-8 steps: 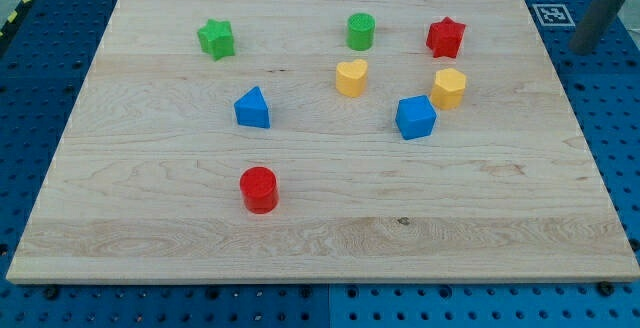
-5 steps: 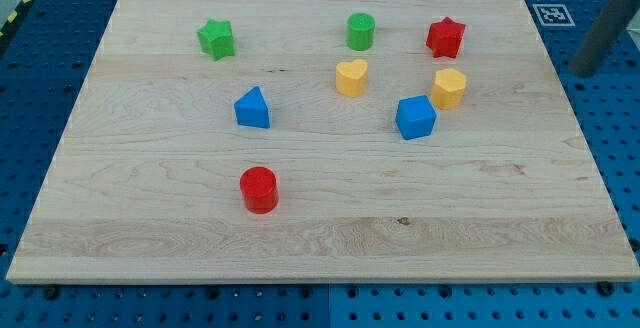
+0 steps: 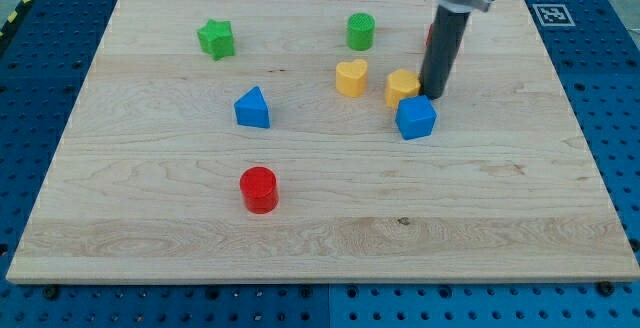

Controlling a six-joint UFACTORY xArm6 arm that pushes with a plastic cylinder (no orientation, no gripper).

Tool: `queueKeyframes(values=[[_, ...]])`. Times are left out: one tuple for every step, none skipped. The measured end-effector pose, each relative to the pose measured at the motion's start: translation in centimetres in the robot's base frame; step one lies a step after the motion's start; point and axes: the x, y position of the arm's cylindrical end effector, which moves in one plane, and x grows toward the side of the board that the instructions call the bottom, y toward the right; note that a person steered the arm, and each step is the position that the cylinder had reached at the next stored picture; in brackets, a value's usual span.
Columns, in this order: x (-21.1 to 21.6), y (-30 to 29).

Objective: Move the hexagon and cube in opposite directions

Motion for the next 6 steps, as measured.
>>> queueKeyframes(values=[[1.3,-2.9],[3.9,-2.9],[7.1,-2.9],[8.6,-1.5],[6.8,-1.3],[6.4,0.2]])
